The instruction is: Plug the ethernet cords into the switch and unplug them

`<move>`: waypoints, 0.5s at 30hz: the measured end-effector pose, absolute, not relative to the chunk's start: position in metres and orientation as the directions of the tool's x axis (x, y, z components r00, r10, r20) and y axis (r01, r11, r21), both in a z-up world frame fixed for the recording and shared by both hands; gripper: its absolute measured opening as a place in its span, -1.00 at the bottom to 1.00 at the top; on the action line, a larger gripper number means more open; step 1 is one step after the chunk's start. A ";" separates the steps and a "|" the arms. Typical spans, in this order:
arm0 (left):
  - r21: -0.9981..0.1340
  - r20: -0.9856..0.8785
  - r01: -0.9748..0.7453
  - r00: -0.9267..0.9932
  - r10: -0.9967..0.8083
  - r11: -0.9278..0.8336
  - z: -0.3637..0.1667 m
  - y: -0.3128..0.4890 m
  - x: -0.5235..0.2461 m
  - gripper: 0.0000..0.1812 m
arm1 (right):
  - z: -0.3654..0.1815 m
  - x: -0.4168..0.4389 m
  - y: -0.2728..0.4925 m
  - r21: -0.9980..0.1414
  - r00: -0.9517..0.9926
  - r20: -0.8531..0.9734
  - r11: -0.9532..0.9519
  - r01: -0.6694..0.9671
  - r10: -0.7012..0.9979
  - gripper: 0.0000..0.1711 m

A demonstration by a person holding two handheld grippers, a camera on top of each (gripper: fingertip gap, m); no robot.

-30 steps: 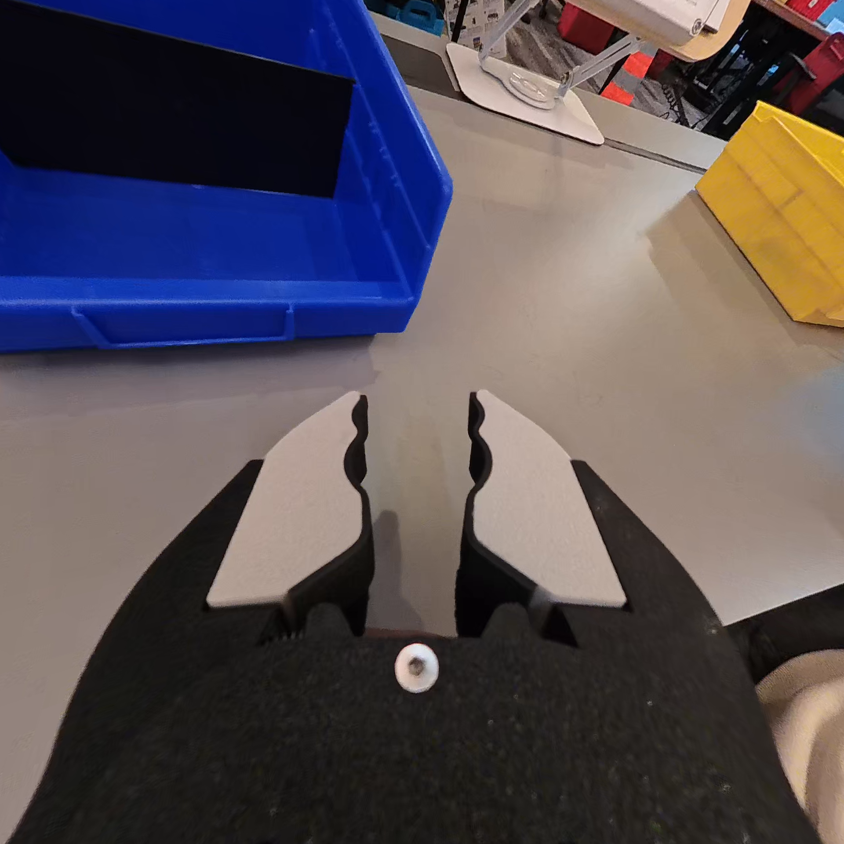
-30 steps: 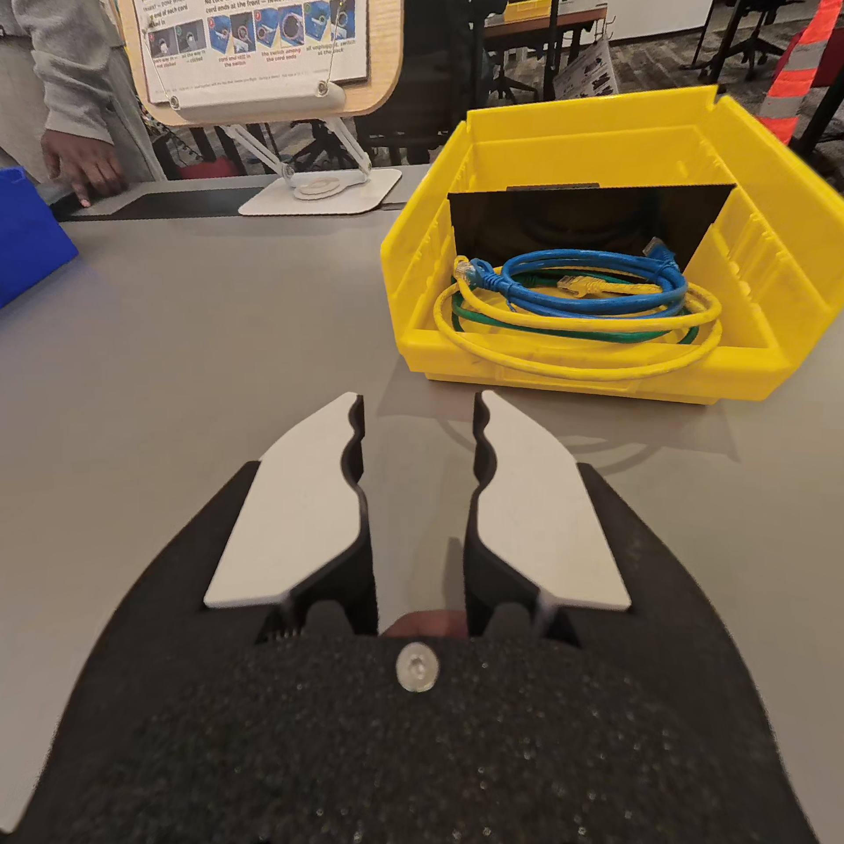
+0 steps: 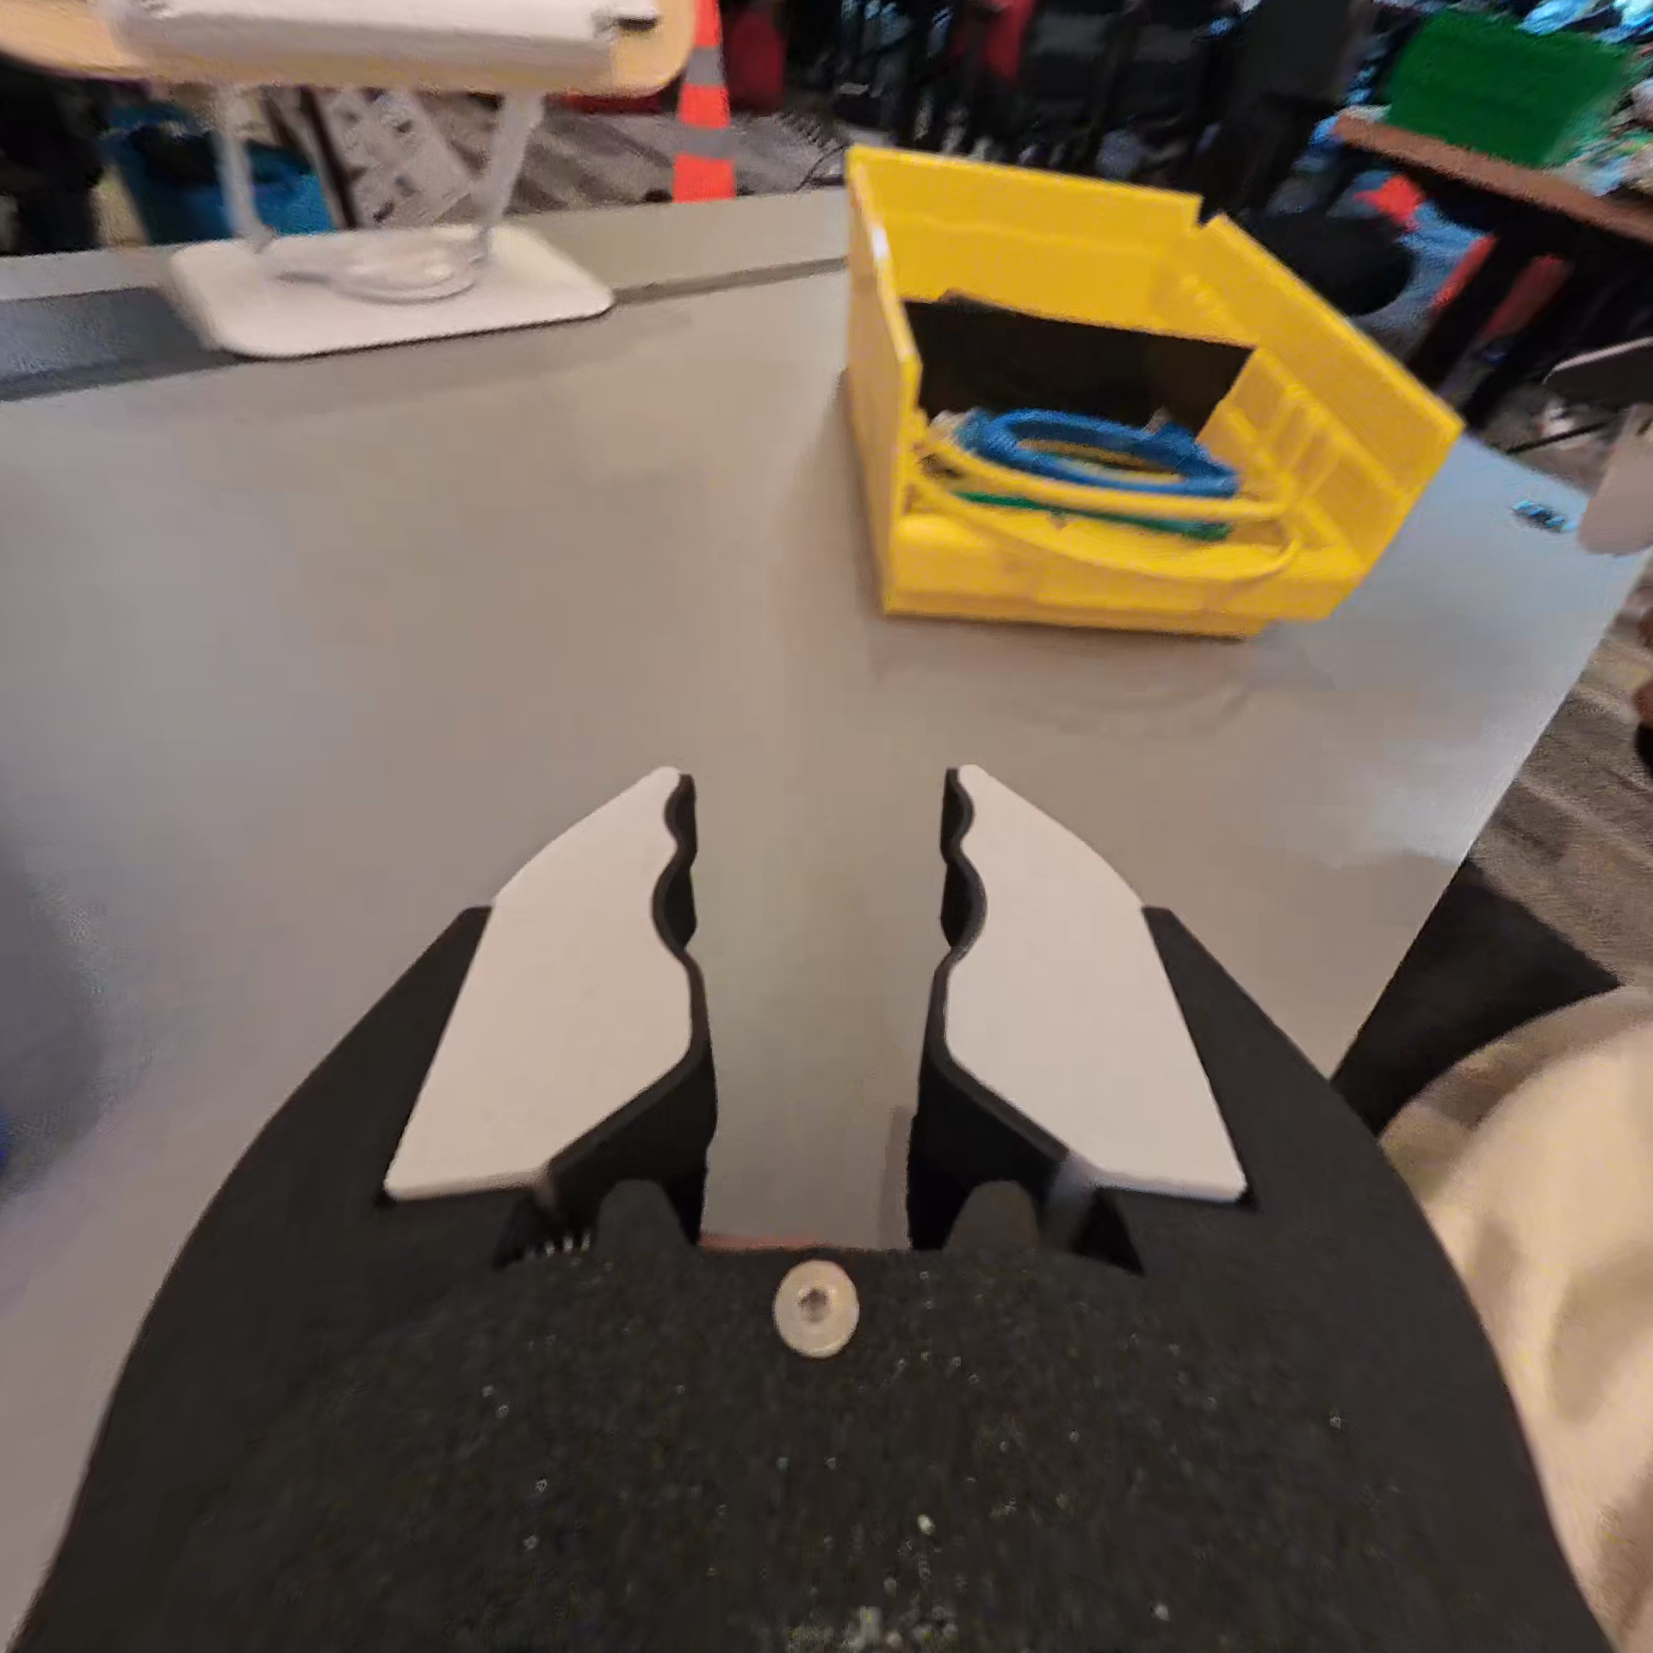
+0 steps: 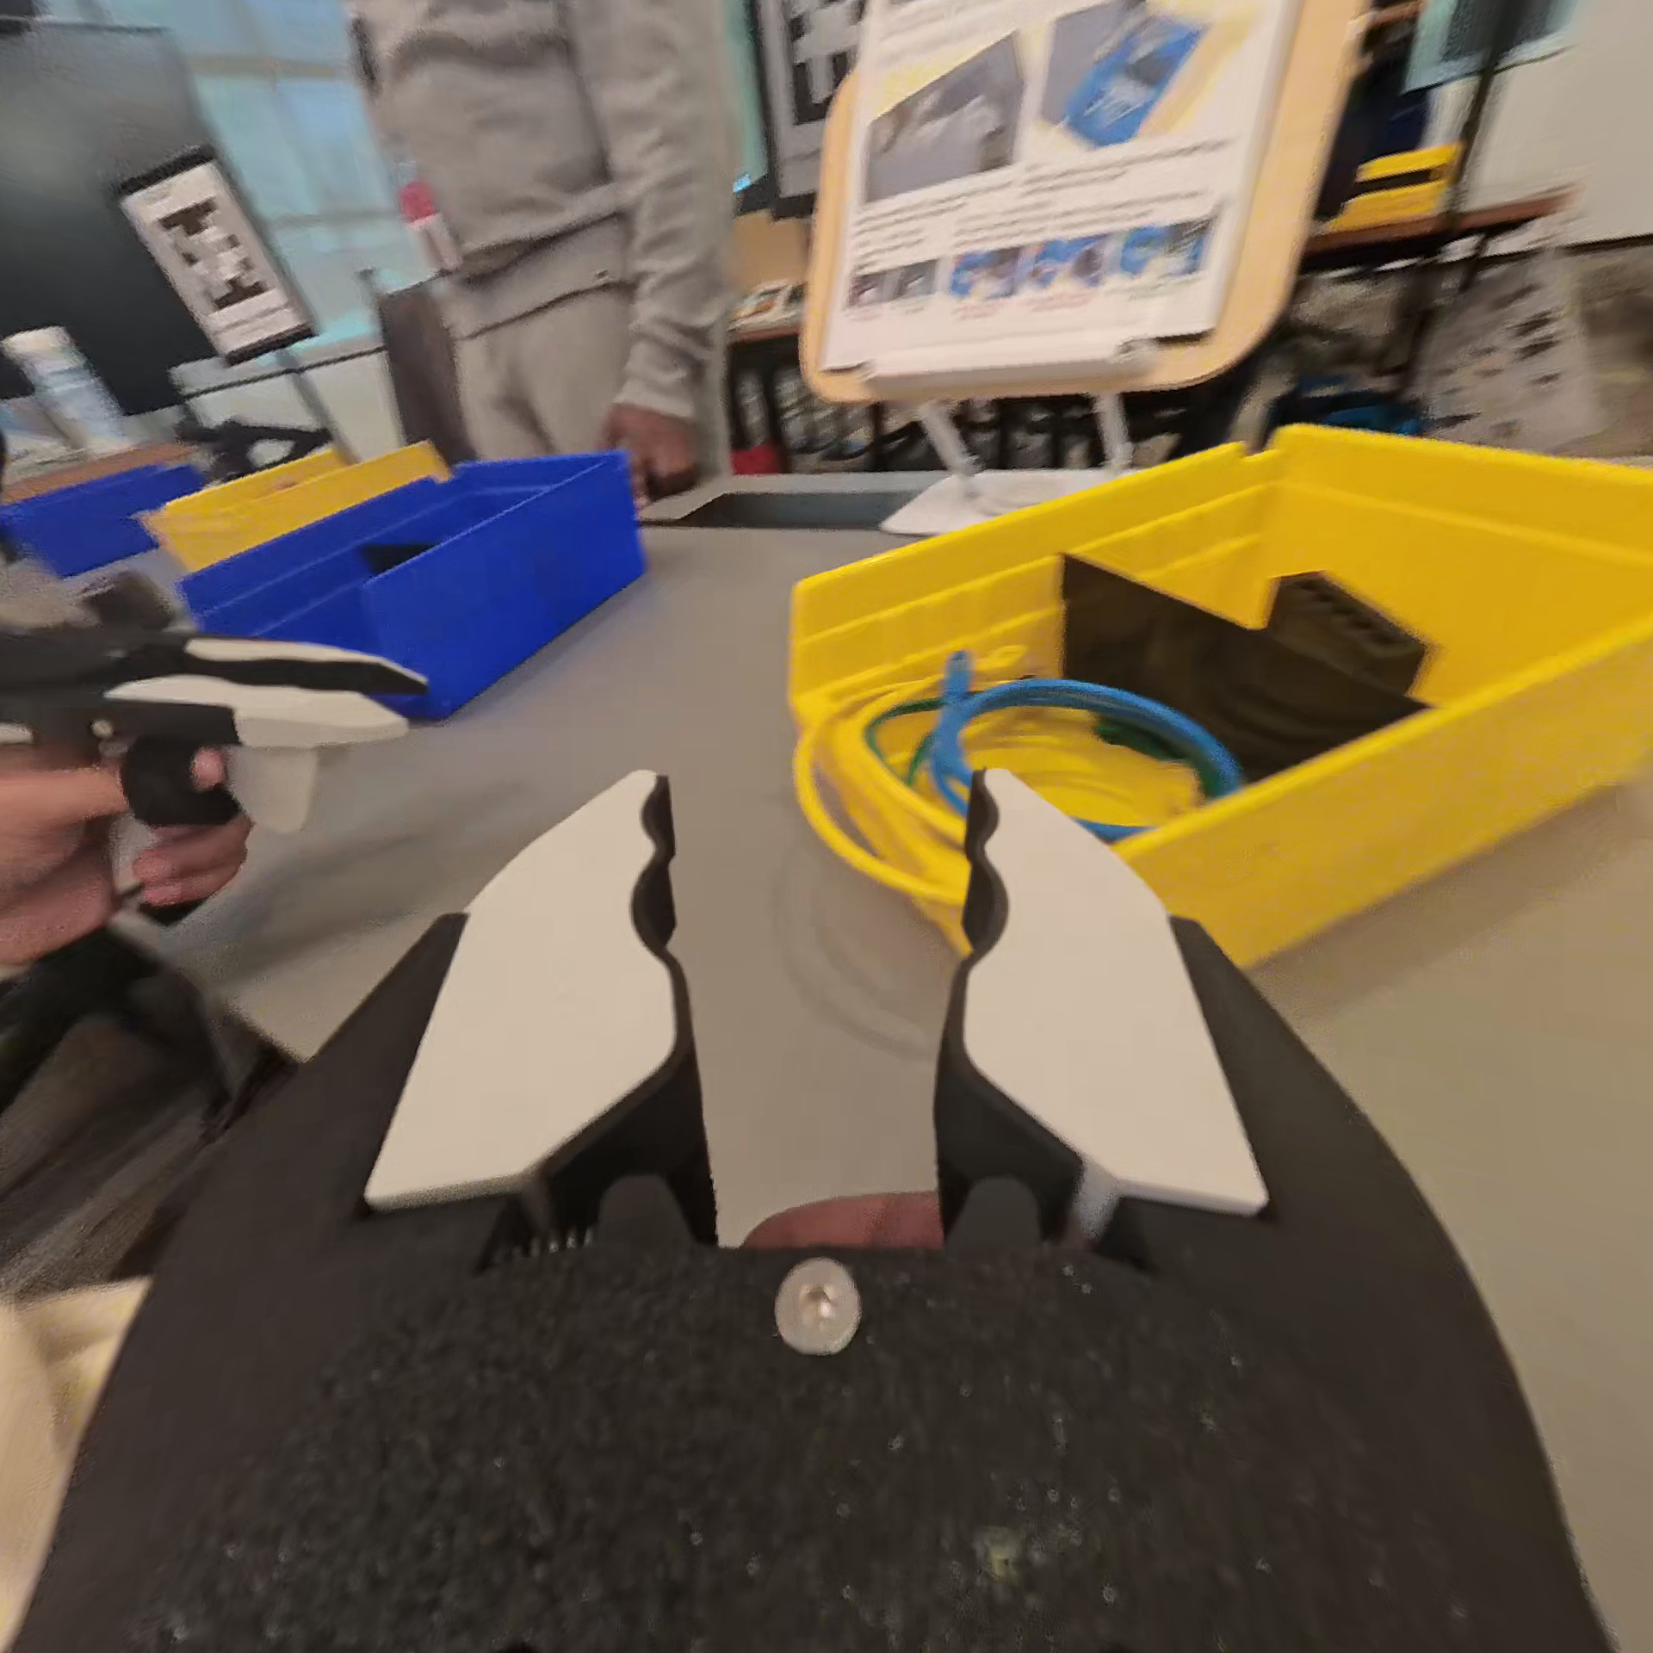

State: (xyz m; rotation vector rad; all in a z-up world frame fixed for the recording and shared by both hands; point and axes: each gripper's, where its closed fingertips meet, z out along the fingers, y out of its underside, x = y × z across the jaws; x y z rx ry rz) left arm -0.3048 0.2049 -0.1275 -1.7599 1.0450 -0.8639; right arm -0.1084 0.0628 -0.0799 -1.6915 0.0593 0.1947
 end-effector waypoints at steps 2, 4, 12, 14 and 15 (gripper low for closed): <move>-0.922 0.158 -0.286 0.344 -0.926 -0.263 -0.128 0.205 -0.263 -0.35 | -0.080 -0.085 0.058 -0.976 0.982 -0.184 -0.110 -0.187 -0.041 -0.27; -0.908 0.172 -0.323 0.290 -0.941 -0.266 -0.130 0.206 -0.220 -0.29 | -0.094 -0.064 0.055 -0.971 0.974 -0.185 -0.128 -0.202 -0.131 -0.20; -0.868 0.202 -0.407 0.237 -0.950 -0.286 -0.146 0.234 -0.098 -0.49 | -0.148 -0.073 0.079 -0.930 0.980 -0.112 -0.331 -0.162 -0.165 -0.15; -0.872 0.122 -0.423 0.302 -0.945 -0.248 -0.153 0.248 -0.102 -0.93 | -0.151 -0.069 0.085 -0.926 0.968 -0.022 -0.360 -0.113 -0.249 -0.12; -0.876 0.083 -0.428 0.319 -0.944 -0.222 -0.154 0.252 -0.106 -0.94 | -0.153 -0.063 0.085 -0.921 0.953 0.031 -0.379 -0.089 -0.300 -0.15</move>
